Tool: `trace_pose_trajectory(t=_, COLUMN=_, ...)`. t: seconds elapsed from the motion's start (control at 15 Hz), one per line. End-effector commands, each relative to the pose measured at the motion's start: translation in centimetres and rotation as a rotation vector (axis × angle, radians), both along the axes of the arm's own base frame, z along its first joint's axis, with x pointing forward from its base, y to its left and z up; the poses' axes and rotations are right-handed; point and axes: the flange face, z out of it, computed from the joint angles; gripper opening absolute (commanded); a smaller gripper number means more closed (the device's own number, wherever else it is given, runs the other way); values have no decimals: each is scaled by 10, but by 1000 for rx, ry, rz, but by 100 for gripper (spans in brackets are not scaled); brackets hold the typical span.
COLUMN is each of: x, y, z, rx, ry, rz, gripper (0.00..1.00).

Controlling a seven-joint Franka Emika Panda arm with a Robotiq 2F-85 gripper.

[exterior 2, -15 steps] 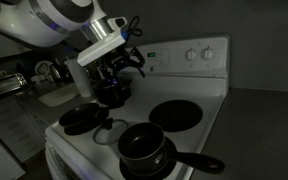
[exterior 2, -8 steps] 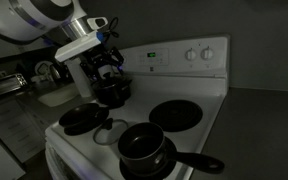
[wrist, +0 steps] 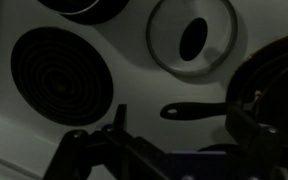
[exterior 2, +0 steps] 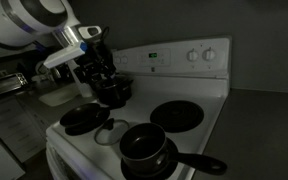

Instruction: Take the lid from the stove and put it on the right black pot

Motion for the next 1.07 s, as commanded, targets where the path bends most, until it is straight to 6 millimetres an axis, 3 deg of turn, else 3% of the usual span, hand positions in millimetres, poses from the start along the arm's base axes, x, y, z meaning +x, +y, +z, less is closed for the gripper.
trace_pose_trajectory(t=0.0, x=18, y=-71, z=-59, rx=26, ry=99, rz=-53, gripper=100)
trace_pose_trajectory(t=0.2, x=21, y=-126, z=-102, rx=68, ry=127, rz=-106, gripper=100)
trace_pose_trajectory(t=0.33, x=27, y=-147, z=-122, rx=111, ry=124, rz=-132, gripper=100)
trace_pose_trajectory(t=0.4, x=24, y=-136, z=-108, rx=75, ry=133, rz=-128, gripper=100)
trace_pose_trajectory(t=0.6, x=27, y=-148, z=-124, rx=94, ry=138, rz=-143, gripper=100)
trace_pose_trajectory(t=0.73, x=28, y=-147, z=-116, rx=85, ry=132, rz=-136, gripper=100)
trace_pose_trajectory(t=1.0, x=40, y=-125, z=-84, rx=14, ry=141, rz=-122, gripper=100)
